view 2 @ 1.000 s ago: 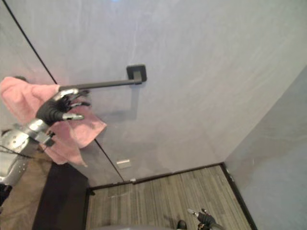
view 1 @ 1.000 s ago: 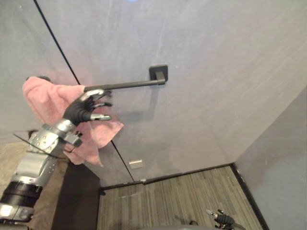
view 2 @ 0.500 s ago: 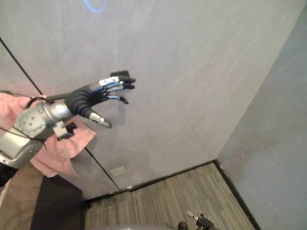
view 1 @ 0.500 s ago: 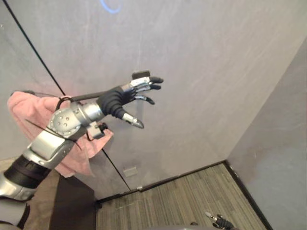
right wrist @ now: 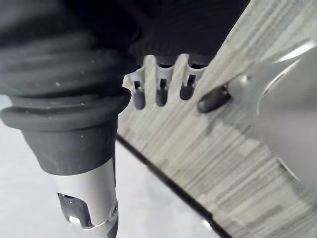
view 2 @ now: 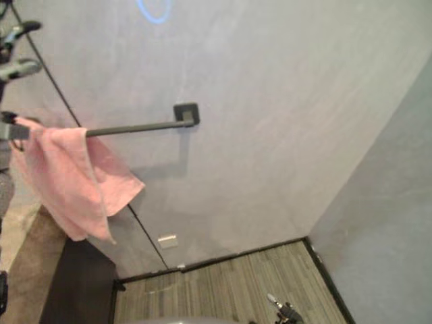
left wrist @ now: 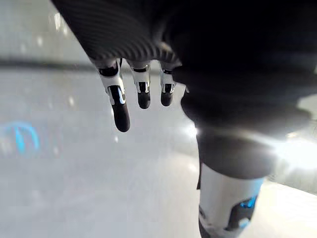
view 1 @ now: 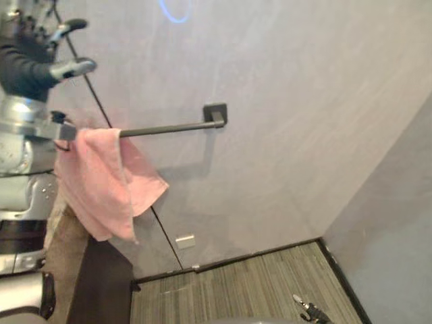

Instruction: Organize washtable

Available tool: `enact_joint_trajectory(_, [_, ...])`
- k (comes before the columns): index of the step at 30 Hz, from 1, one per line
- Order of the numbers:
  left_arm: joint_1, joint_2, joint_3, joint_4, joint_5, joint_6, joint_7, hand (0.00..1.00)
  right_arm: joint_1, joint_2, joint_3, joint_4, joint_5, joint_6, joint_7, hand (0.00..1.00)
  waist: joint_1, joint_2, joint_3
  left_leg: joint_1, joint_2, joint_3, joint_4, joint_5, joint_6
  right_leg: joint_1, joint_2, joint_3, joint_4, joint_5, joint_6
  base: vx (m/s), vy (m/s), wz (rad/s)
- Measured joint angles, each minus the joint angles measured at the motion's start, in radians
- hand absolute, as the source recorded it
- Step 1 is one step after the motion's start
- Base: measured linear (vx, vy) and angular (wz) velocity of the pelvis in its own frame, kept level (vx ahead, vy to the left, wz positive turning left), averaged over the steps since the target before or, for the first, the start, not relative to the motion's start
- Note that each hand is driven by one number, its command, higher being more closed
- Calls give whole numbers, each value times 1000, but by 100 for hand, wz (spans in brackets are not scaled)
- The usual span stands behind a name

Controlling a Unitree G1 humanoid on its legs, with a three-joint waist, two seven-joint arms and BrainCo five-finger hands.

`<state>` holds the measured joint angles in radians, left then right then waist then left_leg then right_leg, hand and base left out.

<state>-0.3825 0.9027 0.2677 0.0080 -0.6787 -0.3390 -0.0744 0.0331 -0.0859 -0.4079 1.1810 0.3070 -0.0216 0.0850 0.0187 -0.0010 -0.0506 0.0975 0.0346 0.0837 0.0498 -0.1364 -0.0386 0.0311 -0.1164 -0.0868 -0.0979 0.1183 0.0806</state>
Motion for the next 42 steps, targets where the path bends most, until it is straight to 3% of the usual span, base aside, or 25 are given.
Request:
enact_joint_trajectory(8, [190,6,340,4,161,-24,127,0,29,-17,76,-98,-45,-38,-17,0,70,-34,-21,-37,-4,-32,-6,1,0,-22,-7,-25,0,-6,2,1,-16,13])
enact_joint_trajectory(15, [284,3,419,42,185,-28,164,0,12,-22,114,-108,-82,-41,-17,0,95,-27,-18,-53,-5,-62,4,1,-1,-21,-6,-47,0,-16,1,19,-10,13])
enact_joint_trajectory(18, [300,-34,449,48,179,-29,162,0,13,-34,152,-108,-84,-41,-17,0,104,-27,-18,-58,-6,-72,4,1,-1,-21,-6,-55,0,-20,2,-7,-20,9])
enact_joint_trajectory(24, [322,-47,424,189,119,3,68,0,10,-72,186,-109,-86,-40,-15,0,104,-29,-17,-64,-9,-93,3,2,1,-18,-8,-80,0,-23,-3,-18,-15,10])
enact_joint_trajectory(28, [323,-47,322,215,116,29,15,0,10,-82,192,-140,-86,-40,-14,0,103,-31,4,-70,-10,-100,3,4,1,-22,-10,-90,0,-23,-3,-37,-19,5])
enact_joint_trajectory(35, [323,-81,226,241,101,62,-26,0,1,-96,221,-147,-86,-39,-14,0,98,-30,36,-88,-9,-90,0,6,0,-55,-8,-80,0,-23,-2,4,-9,-4])
enact_joint_trajectory(40, [318,-87,134,267,100,82,-56,0,-20,-98,227,-159,-83,-40,-13,0,68,-32,65,-106,-12,-74,-5,6,1,-84,-11,-72,0,-21,-1,-2,-5,-8])
enact_joint_trajectory(42, [314,-114,137,278,80,78,-50,0,-14,-100,227,-165,-83,-39,-14,0,71,-31,66,-119,-12,-69,-5,6,1,-96,-11,-70,0,-19,0,-2,-5,-4])
